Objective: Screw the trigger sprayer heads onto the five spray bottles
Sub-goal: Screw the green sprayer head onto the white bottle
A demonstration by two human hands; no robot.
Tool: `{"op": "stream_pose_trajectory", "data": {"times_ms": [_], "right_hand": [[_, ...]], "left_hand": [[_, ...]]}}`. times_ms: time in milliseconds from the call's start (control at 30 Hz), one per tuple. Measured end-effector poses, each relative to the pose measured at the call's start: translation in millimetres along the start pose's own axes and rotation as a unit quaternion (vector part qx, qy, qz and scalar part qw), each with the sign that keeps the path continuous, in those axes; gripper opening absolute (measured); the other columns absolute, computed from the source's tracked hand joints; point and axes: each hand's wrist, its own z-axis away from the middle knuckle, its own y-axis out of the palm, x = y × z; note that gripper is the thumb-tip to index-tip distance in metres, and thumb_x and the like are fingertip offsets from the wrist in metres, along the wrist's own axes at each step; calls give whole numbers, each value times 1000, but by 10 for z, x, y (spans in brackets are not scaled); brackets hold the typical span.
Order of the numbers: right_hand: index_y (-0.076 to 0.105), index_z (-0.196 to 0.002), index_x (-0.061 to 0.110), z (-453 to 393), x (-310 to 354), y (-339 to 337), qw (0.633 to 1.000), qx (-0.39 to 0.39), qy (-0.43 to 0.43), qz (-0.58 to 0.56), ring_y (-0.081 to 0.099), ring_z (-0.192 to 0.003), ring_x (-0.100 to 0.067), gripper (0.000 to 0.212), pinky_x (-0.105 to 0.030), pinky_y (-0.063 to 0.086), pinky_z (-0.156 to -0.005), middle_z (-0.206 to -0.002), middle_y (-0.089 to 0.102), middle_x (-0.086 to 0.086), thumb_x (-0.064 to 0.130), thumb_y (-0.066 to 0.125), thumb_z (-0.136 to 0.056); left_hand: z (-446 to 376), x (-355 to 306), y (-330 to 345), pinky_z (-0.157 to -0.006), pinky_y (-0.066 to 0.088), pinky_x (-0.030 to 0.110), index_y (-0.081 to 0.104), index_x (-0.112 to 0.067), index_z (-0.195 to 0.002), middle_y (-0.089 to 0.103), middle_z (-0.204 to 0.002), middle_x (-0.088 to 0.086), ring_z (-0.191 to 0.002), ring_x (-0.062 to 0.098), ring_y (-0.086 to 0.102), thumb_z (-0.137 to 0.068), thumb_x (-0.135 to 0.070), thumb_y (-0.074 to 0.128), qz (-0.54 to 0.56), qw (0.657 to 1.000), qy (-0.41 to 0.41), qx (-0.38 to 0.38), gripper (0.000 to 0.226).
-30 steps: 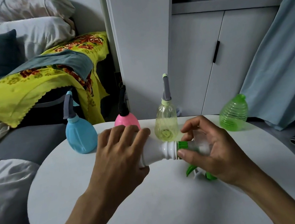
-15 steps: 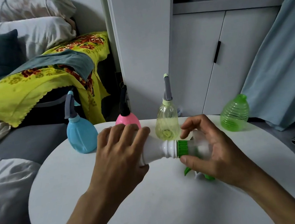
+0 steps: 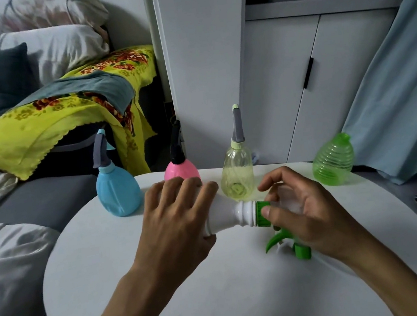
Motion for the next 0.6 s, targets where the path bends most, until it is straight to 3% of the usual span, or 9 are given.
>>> {"op": "stream_pose_trajectory", "data": {"times_ms": [100, 200, 333, 433, 500, 533, 600], "right_hand": [[59, -102, 26, 8, 1, -2, 1000, 9, -8, 2, 63, -84, -15, 36, -37, 53, -75, -89, 65, 7, 40, 71, -71], [58, -107, 28, 18, -7, -10, 1000, 22, -3, -12, 63, -87, -18, 47, -45, 57, -75, -93, 63, 5, 35, 78, -65], [62, -101, 28, -7, 16, -29, 1000, 3, 22, -9, 65, -80, -17, 46, -31, 56, -72, -85, 66, 3, 38, 82, -60], [72, -94, 21, -20, 22, -112, 986, 21, 79, -144, 67, -84, -17, 40, -26, 55, -70, -91, 72, 3, 49, 77, -67], [74, -108, 9, -17, 51, -140, 911, 62, 154, -377, 69, -93, -34, 60, -41, 58, -75, -113, 72, -19, 54, 78, -69], [70, -117, 1, -8, 59, -138, 863, 63, 157, -477, 66, -104, -42, 71, -51, 55, -87, -125, 65, -31, 50, 84, -67], [61, -126, -8, 6, 82, -73, 803, 96, 95, -581, 55, -126, -45, 78, -58, 41, -106, -137, 54, -35, 37, 88, -69]], "left_hand": [[2, -2, 15, -84, 44, 50, 64, -15, -115, 66, -110, 10, -99, 37, 59, -58, -34, 80, -1, 1000, 1, -6, 62], [-1, 18, 30, -84, 45, 50, 63, -16, -115, 66, -111, 10, -99, 38, 59, -56, -35, 82, -2, 1000, -2, -6, 66], [6, -4, 37, -81, 45, 46, 58, -18, -115, 65, -108, 6, -96, 34, 59, -55, -35, 80, 22, 1000, -1, 0, 67], [5, -21, 15, -75, 50, 38, 50, -25, -110, 64, -104, -3, -90, 22, 60, -52, -41, 85, 118, 992, -15, 28, 70], [-1, -43, -14, -69, 52, 23, 46, -32, -107, 57, -102, -14, -86, 9, 57, -53, -47, 83, 247, 967, -32, 60, 67], [-1, -60, -29, -66, 53, 21, 47, -35, -106, 56, -101, -18, -87, 8, 57, -54, -49, 82, 309, 947, -44, 78, 64], [-7, -96, -56, -64, 56, 23, 52, -38, -107, 61, -99, -18, -90, 7, 62, -55, -47, 83, 402, 907, -70, 100, 61]]}}
